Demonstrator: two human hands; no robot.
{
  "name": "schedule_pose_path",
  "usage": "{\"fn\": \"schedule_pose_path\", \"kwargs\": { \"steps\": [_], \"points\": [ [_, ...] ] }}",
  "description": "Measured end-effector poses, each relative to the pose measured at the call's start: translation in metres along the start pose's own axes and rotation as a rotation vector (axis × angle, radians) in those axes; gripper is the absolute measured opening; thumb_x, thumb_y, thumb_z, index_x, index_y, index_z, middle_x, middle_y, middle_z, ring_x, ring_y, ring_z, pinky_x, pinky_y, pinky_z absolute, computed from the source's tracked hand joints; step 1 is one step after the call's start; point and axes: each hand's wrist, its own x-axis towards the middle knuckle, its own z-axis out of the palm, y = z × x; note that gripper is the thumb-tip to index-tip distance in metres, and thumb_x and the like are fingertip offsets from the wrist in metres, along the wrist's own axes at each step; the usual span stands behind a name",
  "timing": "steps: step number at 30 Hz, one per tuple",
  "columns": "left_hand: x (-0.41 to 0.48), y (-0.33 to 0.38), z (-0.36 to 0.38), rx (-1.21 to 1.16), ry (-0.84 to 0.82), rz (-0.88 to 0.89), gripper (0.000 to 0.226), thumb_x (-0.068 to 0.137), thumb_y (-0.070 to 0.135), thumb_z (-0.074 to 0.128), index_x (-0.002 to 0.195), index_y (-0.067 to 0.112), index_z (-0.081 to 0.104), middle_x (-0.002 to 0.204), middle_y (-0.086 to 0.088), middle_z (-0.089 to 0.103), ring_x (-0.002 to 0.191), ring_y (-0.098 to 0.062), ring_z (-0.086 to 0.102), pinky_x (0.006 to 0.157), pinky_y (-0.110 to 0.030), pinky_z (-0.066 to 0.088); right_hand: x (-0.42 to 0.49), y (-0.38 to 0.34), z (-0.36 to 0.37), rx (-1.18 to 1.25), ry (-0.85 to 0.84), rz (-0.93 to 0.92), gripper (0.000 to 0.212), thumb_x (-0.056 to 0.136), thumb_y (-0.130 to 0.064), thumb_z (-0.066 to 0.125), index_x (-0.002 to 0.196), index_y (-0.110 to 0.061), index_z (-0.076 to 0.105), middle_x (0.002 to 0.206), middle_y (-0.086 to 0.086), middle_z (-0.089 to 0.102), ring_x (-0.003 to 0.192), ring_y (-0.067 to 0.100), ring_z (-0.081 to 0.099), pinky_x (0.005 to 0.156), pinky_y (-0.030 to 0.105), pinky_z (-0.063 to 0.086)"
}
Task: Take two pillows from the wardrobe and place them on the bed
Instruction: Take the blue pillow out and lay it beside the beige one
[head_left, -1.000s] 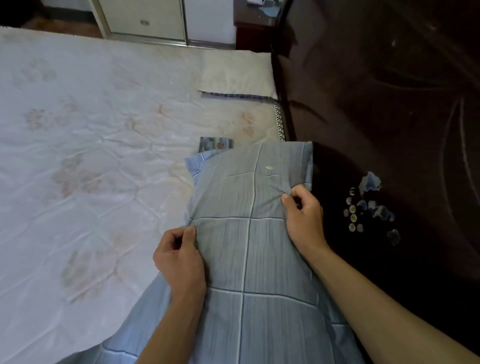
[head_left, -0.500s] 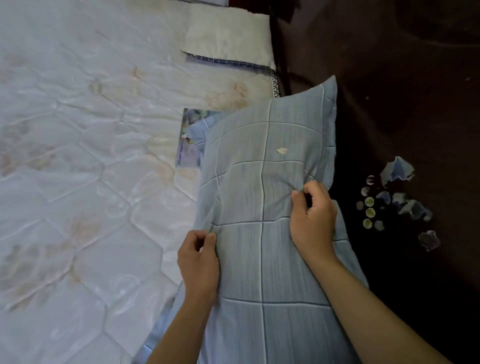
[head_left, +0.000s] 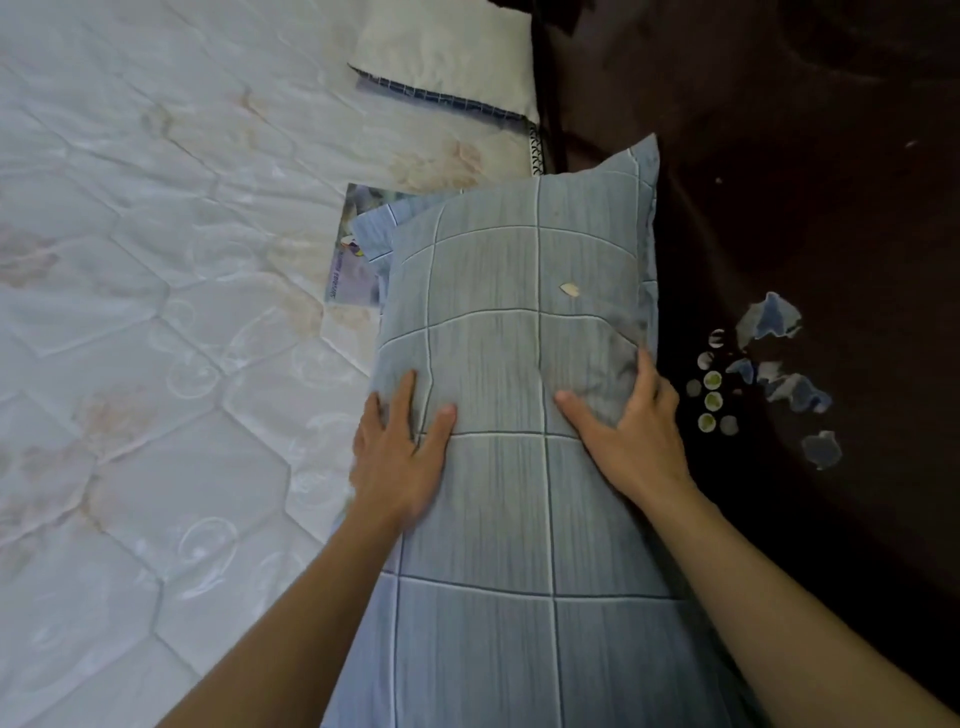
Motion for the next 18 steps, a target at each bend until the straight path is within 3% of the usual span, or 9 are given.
{"fn": "schedule_pose_path", "kwargs": {
  "steps": [6,10,14,18],
  "points": [
    [0.001,-0.004,0.018,-0.063,0.094,-0.088,0.09,0.067,0.093,0.029,0.147,0.057,0.007,0.163,-0.01,0.013,0.15,-0.03,0.014,0.118,-0.054,0.018,0.005,0.011,0.003,-0.025,-0.017,0.045,0.111,0.06,-0.093,0.052,0.148,-0.051,-0.002,0.148,0.02,0.035,0.13,0.042,0.045,0.106,0.058,0.04],
    [0.002,-0.015,0.012,-0.131,0.066,-0.144,0.098,0.062,0.096,0.032,0.148,0.054,0.009,0.156,-0.012,0.032,0.139,-0.037,0.035,0.112,-0.056,0.03,0.005,0.012,0.006,-0.015,0.008,0.009,0.106,0.063,-0.09,0.052,0.149,-0.051,0.001,0.141,0.02,0.041,0.126,0.043,0.048,0.103,0.059,0.042],
    [-0.001,-0.005,0.017,-0.225,0.036,-0.128,0.094,0.067,0.089,0.036,0.15,0.047,0.02,0.149,-0.007,0.046,0.131,-0.034,0.046,0.108,-0.048,0.034,0.001,0.008,0.003,0.024,0.028,-0.038,0.099,0.069,-0.084,0.054,0.15,-0.05,0.008,0.133,0.018,0.047,0.121,0.039,0.052,0.099,0.056,0.046],
    [-0.017,0.004,0.029,-0.305,-0.025,-0.068,0.084,0.074,0.085,0.039,0.147,0.049,0.025,0.147,0.002,0.048,0.13,-0.028,0.049,0.11,-0.044,0.036,-0.004,0.005,-0.012,0.003,0.064,-0.082,0.101,0.061,-0.093,0.047,0.147,-0.055,0.009,0.128,0.015,0.05,0.115,0.037,0.055,0.095,0.055,0.049]
  ]
}}
